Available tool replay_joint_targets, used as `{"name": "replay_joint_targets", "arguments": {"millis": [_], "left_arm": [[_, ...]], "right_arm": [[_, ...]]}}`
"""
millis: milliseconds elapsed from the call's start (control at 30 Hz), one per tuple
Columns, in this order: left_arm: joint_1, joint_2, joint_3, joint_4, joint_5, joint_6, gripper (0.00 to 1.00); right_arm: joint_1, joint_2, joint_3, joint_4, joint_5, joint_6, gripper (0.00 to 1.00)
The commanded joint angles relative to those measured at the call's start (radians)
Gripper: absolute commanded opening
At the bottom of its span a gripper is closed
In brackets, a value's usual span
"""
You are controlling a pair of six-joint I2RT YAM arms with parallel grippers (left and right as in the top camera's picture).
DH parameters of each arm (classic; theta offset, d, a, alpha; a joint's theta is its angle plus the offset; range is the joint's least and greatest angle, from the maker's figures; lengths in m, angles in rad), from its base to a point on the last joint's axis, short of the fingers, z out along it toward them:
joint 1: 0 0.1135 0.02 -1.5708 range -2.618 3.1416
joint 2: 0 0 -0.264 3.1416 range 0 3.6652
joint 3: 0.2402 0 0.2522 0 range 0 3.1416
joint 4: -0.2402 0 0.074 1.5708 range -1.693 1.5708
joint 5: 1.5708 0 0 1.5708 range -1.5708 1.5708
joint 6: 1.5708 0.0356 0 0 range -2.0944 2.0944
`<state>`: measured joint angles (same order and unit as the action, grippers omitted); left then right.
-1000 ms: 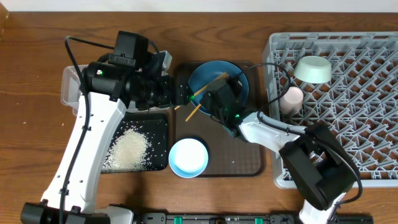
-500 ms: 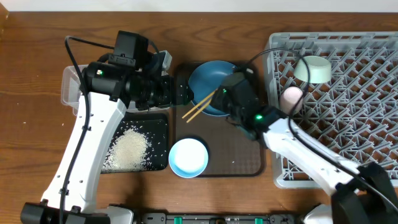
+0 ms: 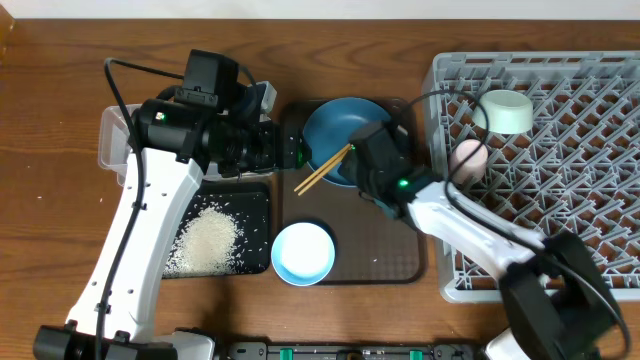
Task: Sort waste into correct bins and load items into the dishwasher rack
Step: 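Grasp the wooden chopsticks with the right gripper, then lift the chopsticks and carry them right into the rack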
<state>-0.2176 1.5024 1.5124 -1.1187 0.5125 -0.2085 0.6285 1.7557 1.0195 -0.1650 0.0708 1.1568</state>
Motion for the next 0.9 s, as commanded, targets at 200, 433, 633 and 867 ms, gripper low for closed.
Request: {"name": "replay_joint_targets", "arguments": {"millis": [200, 433, 633, 867], "left_arm": [[0.003, 0.001, -0.005, -0.002, -0.009, 0.009, 0.98], [0.003, 0.001, -0.005, -0.002, -0.009, 0.009, 0.98], [0.003, 0.001, -0.005, -0.002, -0.009, 0.009, 0.98], [0.003, 0.001, -0.005, -0.002, -0.009, 0.009, 0.98]], "right_arm": [[0.001, 0.115, -0.001, 0.188, 0.009, 0.065, 0.18], [0.001, 0.115, -0.001, 0.229, 0.008, 0.066, 0.21], [0.009, 0.115, -0.001, 0.185, 0.000, 0.113, 0.27], [0.026, 0.123, -0.002, 0.177, 0.016, 0.140, 0.31]]}}
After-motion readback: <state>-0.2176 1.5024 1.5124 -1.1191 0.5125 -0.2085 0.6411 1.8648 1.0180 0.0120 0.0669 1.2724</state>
